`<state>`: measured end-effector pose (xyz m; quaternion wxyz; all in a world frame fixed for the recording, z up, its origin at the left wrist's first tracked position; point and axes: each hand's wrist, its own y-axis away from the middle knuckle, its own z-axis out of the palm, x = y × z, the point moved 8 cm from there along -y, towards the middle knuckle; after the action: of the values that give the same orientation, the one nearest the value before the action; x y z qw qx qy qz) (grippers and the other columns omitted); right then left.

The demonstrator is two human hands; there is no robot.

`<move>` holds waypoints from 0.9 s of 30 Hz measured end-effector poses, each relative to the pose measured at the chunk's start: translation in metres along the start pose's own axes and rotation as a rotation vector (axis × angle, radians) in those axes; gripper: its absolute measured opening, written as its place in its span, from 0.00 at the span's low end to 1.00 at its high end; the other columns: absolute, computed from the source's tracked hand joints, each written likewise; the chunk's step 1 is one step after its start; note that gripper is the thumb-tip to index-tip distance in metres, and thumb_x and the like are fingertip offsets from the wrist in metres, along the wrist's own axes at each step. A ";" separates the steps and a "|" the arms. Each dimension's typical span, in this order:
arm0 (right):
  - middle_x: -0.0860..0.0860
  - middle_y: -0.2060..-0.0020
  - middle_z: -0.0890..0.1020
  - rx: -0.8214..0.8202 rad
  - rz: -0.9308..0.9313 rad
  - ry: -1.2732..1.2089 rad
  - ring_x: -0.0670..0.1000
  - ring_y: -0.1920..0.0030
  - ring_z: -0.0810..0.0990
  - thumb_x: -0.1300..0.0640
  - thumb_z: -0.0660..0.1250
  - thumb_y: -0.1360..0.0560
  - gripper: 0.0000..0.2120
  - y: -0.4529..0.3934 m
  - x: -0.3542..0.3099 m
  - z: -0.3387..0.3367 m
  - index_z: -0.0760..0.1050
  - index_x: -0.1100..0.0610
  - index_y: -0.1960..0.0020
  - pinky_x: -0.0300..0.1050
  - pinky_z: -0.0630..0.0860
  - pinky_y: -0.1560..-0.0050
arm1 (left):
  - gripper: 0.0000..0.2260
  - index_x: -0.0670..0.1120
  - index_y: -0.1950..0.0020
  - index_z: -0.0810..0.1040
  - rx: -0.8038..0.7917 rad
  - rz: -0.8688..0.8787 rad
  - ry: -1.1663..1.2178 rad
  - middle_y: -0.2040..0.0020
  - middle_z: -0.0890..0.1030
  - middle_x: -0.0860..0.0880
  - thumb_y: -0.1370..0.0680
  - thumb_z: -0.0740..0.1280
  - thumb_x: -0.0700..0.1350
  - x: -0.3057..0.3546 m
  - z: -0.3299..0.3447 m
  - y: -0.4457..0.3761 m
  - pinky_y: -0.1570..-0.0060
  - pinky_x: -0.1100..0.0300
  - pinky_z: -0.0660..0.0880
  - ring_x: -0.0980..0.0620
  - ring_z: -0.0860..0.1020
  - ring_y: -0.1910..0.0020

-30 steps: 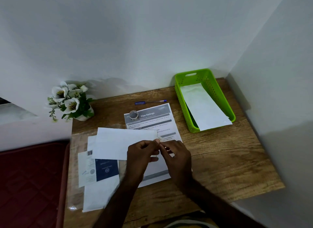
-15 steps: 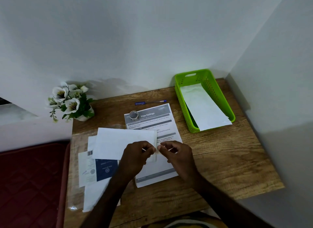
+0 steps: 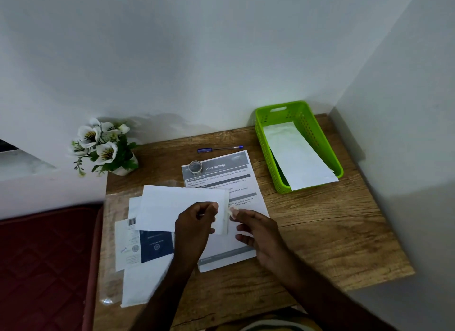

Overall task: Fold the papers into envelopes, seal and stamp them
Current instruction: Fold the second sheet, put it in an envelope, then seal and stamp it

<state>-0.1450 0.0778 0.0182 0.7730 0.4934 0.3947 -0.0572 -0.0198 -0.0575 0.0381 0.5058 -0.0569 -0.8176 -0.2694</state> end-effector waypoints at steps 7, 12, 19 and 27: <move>0.55 0.42 0.84 -0.003 0.132 -0.218 0.57 0.40 0.80 0.51 0.76 0.27 0.17 -0.003 0.018 0.013 0.83 0.55 0.40 0.50 0.82 0.51 | 0.08 0.48 0.45 0.84 -0.046 -0.171 0.180 0.50 0.86 0.51 0.21 0.72 0.49 -0.018 0.023 0.024 0.57 0.54 0.85 0.50 0.85 0.53; 0.58 0.43 0.85 -0.053 0.150 -0.239 0.58 0.40 0.82 0.49 0.75 0.29 0.20 -0.001 0.026 0.019 0.84 0.55 0.40 0.51 0.82 0.49 | 0.07 0.47 0.45 0.86 -0.063 -0.142 0.269 0.52 0.88 0.50 0.21 0.72 0.48 -0.015 0.031 0.027 0.54 0.54 0.85 0.51 0.86 0.55; 0.48 0.53 0.87 0.047 -0.028 -0.021 0.51 0.48 0.83 0.54 0.77 0.27 0.06 0.003 0.004 0.006 0.86 0.52 0.50 0.51 0.85 0.52 | 0.05 0.50 0.51 0.84 -0.136 0.083 -0.171 0.56 0.85 0.53 0.20 0.70 0.50 -0.004 0.023 0.011 0.58 0.59 0.82 0.54 0.83 0.58; 0.46 0.58 0.87 0.053 -0.248 0.406 0.49 0.56 0.85 0.55 0.77 0.26 0.06 0.000 -0.007 0.004 0.87 0.55 0.51 0.42 0.82 0.64 | 0.06 0.55 0.56 0.80 -0.226 0.277 -0.629 0.58 0.79 0.60 0.21 0.71 0.53 0.011 0.009 0.000 0.55 0.62 0.74 0.59 0.78 0.60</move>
<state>-0.1475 0.0723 0.0237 0.6515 0.4624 0.5982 -0.0617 -0.0326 -0.0546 0.0444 0.2516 -0.3028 -0.8828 -0.2561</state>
